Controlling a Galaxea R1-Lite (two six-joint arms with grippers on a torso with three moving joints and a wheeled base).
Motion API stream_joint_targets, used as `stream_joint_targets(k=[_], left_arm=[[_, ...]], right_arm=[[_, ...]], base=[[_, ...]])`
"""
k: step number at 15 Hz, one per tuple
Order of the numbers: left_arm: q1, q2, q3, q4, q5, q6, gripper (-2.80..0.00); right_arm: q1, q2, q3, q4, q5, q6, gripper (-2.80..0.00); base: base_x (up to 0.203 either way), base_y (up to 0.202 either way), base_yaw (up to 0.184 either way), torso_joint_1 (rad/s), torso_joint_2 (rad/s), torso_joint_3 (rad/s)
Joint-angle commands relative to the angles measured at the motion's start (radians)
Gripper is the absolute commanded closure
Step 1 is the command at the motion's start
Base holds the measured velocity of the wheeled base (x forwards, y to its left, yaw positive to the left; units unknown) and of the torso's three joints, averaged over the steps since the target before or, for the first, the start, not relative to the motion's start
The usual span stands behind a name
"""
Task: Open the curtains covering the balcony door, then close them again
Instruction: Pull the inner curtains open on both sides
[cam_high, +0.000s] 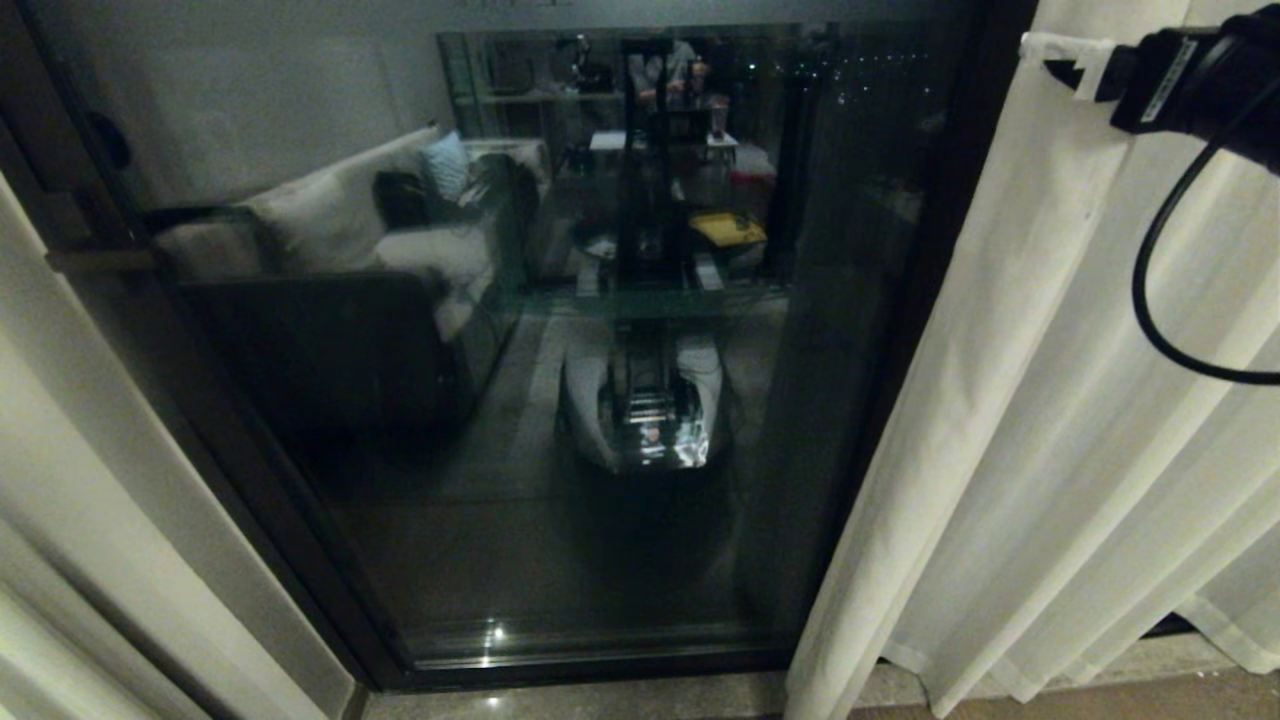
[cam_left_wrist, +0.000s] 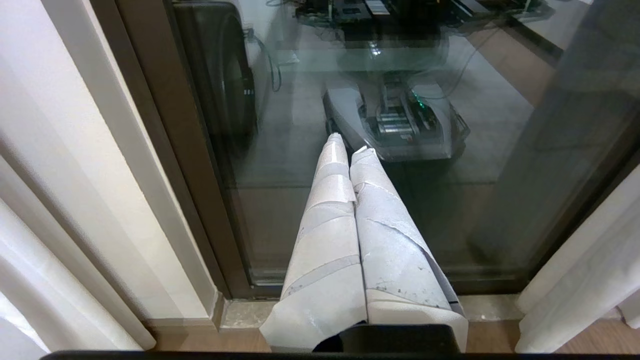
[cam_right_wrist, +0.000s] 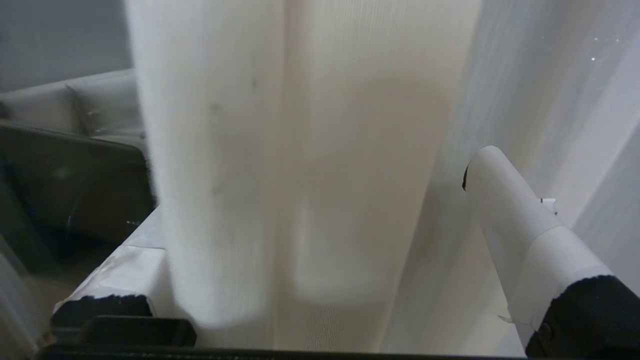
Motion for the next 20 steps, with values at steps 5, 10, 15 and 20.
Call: stream_joint_targets(k=[5,10,15,20], left_arm=[[0.0,-0.001,0.0,0.0,0.001,-0.001,0.0],[0.0,-0.001,0.0,0.0,0.001,-0.001,0.0],[0.0,-0.001,0.0,0.0,0.001,-0.001,0.0],[0.0,-0.001,0.0,0.0,0.001,-0.001,0.0]], right_arm=[[0.021,0.016,0.009,-0.084,-0.002,-0.003,-2.8],[0.024,-0.019,0.065,-0.165,-0.051,0.0,-2.8],[0.024,-0.021,0.068,-0.165,-0.082,0.001,-2.8],[0.025,-0.013,0.096,-0.167,-0.082,-0.039,-2.8]], base=[[0.0,0.0,0.0,0.0,0.0,0.0],[0.0,0.0,0.0,0.0,0.0,0.0],[0.0,0.0,0.0,0.0,0.0,0.0],[0.0,0.0,0.0,0.0,0.0,0.0]])
